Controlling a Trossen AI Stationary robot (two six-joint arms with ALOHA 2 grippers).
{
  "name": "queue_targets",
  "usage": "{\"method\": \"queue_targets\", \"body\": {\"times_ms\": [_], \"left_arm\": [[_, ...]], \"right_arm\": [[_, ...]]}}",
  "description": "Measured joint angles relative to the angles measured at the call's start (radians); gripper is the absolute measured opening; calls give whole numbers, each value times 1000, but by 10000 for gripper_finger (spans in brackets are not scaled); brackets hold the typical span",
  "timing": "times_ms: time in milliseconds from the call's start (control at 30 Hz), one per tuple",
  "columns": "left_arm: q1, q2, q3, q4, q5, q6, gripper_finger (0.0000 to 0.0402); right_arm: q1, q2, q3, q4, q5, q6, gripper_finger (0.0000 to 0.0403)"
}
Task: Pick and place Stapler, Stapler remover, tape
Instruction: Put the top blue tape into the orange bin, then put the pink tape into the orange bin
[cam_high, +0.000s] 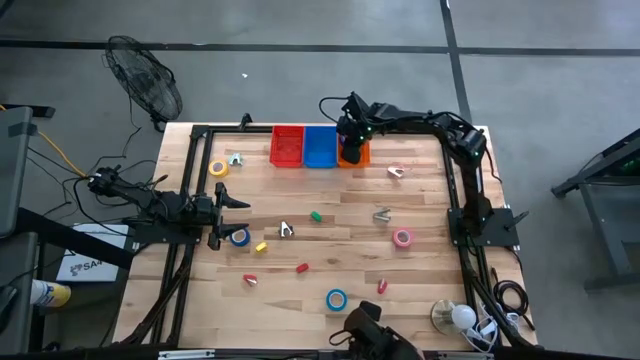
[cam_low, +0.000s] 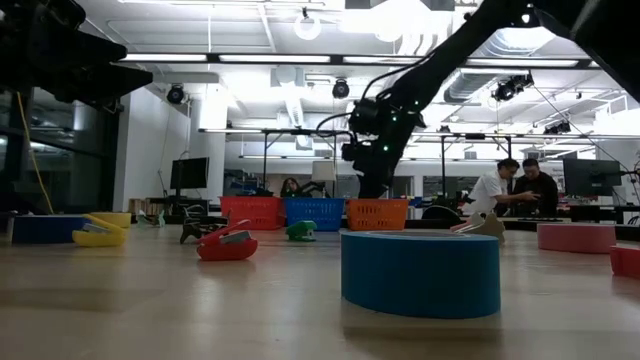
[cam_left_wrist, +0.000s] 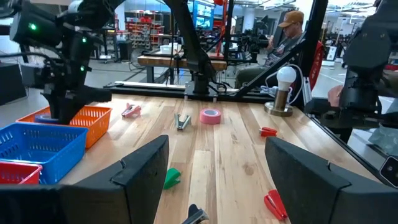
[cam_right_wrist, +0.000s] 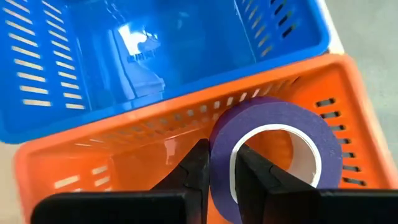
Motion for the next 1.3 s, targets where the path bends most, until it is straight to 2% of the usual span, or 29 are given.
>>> {"method": "queue_targets", "body": {"times_ms": [300, 567, 900, 1067, 1300], "left_arm": [[0, 0, 0, -2, 0, 0, 262], [0, 0, 0, -3, 0, 0, 262], [0, 0, 0, -3, 0, 0, 262], [0, 0, 0, -3, 0, 0, 262], [0, 0, 0, -3, 0, 0, 262]], "right_arm": [[-6, 17, 0, 0, 13, 25, 44], [-6, 17, 0, -7, 109, 59, 78], [-6, 17, 24, -52, 118, 112, 122], [-6, 17, 86, -136, 118, 124, 142], [-6, 17, 223, -374, 120, 119, 145]]}}
